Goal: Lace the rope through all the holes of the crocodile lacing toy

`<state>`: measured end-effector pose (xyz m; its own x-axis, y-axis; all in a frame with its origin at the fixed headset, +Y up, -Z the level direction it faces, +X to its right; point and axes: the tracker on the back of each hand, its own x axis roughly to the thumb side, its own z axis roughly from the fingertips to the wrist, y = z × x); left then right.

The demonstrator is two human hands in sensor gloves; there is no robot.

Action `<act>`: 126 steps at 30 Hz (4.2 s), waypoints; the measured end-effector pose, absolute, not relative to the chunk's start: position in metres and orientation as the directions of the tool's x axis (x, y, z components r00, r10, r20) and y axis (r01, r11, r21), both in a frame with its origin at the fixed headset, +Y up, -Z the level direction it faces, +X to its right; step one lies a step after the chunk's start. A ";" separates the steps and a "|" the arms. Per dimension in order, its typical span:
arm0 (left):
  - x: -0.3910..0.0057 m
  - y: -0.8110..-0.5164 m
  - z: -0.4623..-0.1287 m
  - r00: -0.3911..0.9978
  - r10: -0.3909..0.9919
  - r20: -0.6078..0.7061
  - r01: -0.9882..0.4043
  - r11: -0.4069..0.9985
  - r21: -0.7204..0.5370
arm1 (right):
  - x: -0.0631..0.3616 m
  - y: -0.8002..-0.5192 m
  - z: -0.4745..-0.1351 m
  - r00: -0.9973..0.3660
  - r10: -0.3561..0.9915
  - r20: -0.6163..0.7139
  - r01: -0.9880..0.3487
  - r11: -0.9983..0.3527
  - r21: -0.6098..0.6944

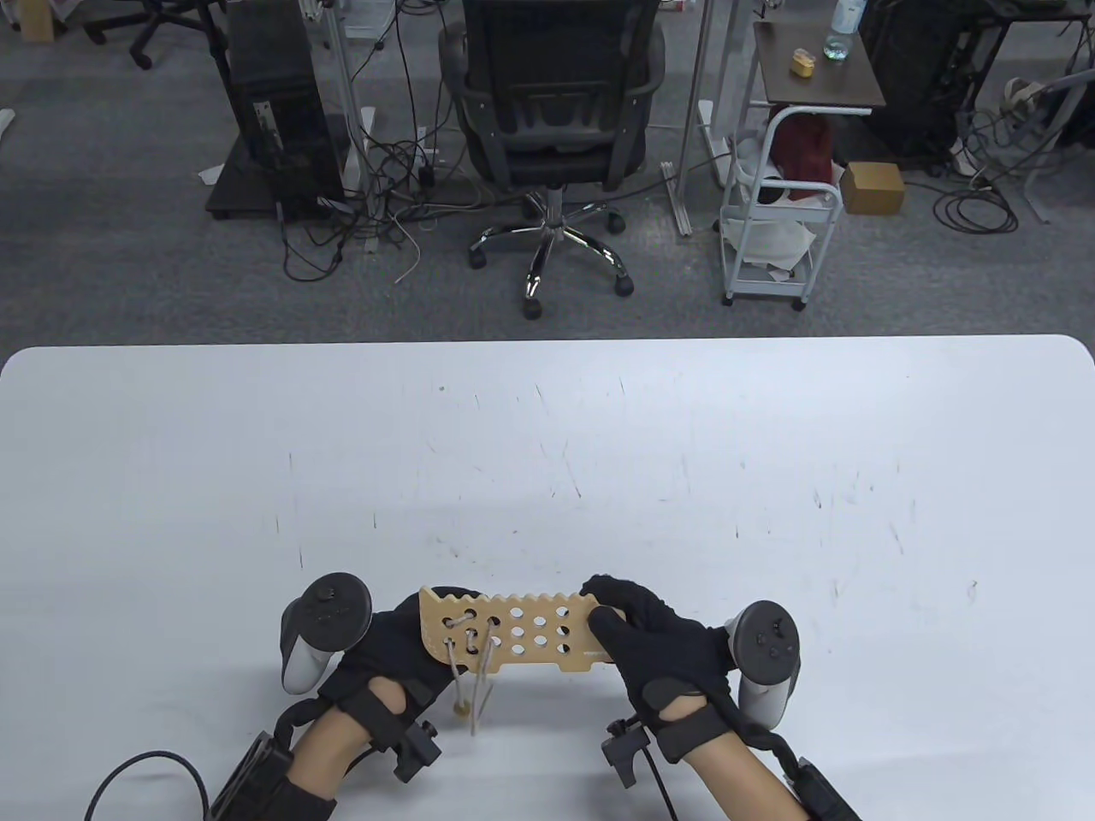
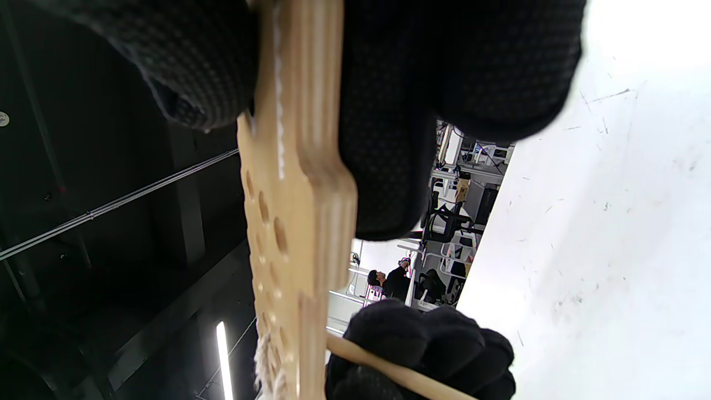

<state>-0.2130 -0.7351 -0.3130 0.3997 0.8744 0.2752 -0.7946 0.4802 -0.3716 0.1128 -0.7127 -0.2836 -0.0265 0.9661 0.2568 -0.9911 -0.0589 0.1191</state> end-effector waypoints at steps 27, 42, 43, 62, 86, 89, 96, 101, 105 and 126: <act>-0.242 -0.727 -0.317 0.408 0.891 0.201 -0.872 0.445 -0.201 | 0.134 -0.713 -0.293 -0.021 0.971 0.237 -0.999 -0.028 0.026; -0.261 -0.721 -0.318 0.370 0.913 0.169 -0.913 0.391 -0.114 | 0.148 -0.718 -0.302 -0.034 0.977 0.212 -0.999 -0.027 -0.033; -0.262 -0.720 -0.318 0.364 0.916 0.168 -0.917 0.384 -0.108 | 0.149 -0.718 -0.303 -0.036 0.977 0.209 -0.999 -0.029 -0.038; -0.280 -0.710 -0.316 0.292 0.938 0.186 -0.952 0.304 -0.040 | 0.172 -0.726 -0.315 -0.042 0.986 0.164 -0.991 -0.020 -0.131; -0.298 -0.699 -0.313 0.232 0.950 0.209 -0.972 0.232 0.024 | 0.202 -0.737 -0.328 -0.039 0.995 0.094 -0.970 -0.015 -0.241; -0.301 -0.698 -0.312 0.221 0.952 0.212 -0.975 0.219 0.033 | 0.206 -0.738 -0.330 -0.036 0.996 0.087 -0.967 -0.013 -0.254; -0.308 -0.696 -0.311 0.206 0.953 0.221 -0.978 0.195 0.071 | 0.214 -0.741 -0.333 -0.033 0.997 0.066 -0.960 -0.013 -0.280; -0.311 -0.696 -0.311 0.196 0.956 0.218 -0.980 0.182 0.082 | 0.221 -0.744 -0.336 -0.040 0.998 0.051 -0.952 -0.023 -0.306; -0.314 -0.695 -0.311 0.192 0.957 0.218 -0.980 0.176 0.093 | 0.226 -0.747 -0.338 -0.042 0.998 0.038 -0.943 -0.027 -0.330; -0.316 -0.696 -0.311 0.130 0.972 0.196 -0.988 0.110 0.107 | 0.225 -0.743 -0.334 -0.039 0.998 0.053 -0.933 -0.017 -0.360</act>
